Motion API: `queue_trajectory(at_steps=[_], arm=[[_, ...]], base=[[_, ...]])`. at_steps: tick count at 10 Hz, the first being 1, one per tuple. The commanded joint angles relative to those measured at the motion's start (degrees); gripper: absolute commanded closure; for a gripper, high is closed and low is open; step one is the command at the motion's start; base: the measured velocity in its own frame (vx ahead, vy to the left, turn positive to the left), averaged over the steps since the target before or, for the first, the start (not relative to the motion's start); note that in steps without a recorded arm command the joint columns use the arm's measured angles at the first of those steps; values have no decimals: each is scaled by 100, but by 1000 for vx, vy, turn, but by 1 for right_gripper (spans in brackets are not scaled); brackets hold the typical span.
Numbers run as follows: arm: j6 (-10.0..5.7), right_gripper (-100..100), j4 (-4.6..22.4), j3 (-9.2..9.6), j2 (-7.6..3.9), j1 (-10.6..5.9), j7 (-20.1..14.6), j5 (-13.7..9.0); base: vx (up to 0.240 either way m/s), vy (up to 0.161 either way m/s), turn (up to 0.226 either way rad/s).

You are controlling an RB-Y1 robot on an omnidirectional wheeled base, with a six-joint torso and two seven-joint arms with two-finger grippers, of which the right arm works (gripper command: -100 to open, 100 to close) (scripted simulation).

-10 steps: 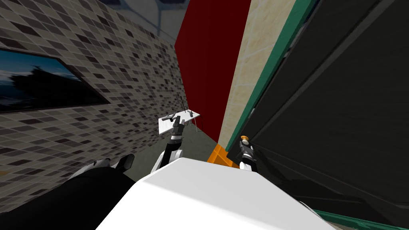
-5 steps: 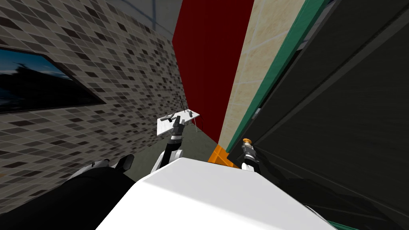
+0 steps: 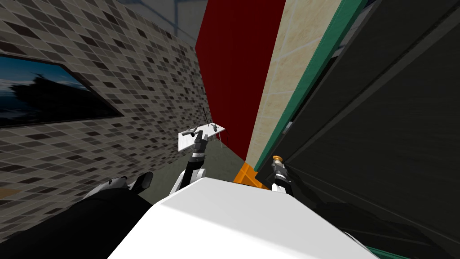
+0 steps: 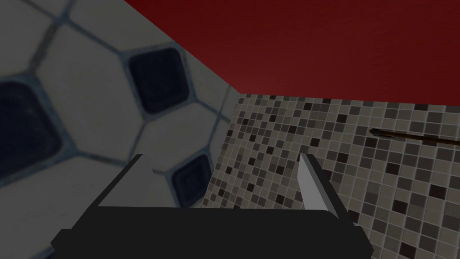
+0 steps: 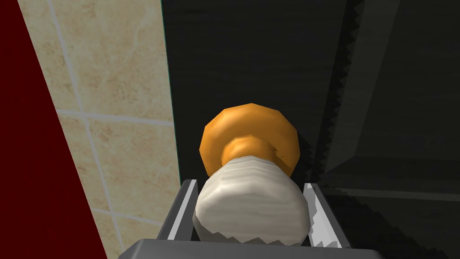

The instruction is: Pull the door open

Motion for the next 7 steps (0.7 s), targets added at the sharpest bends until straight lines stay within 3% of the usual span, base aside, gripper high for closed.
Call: queue_trajectory(at_steps=[1,7], arm=[[6,100,-1,92,-10,9,-83,51],[66,100,-176,534,-154,65,-464,299]], base=[[-189,-36,83],[-243,-19,82]])
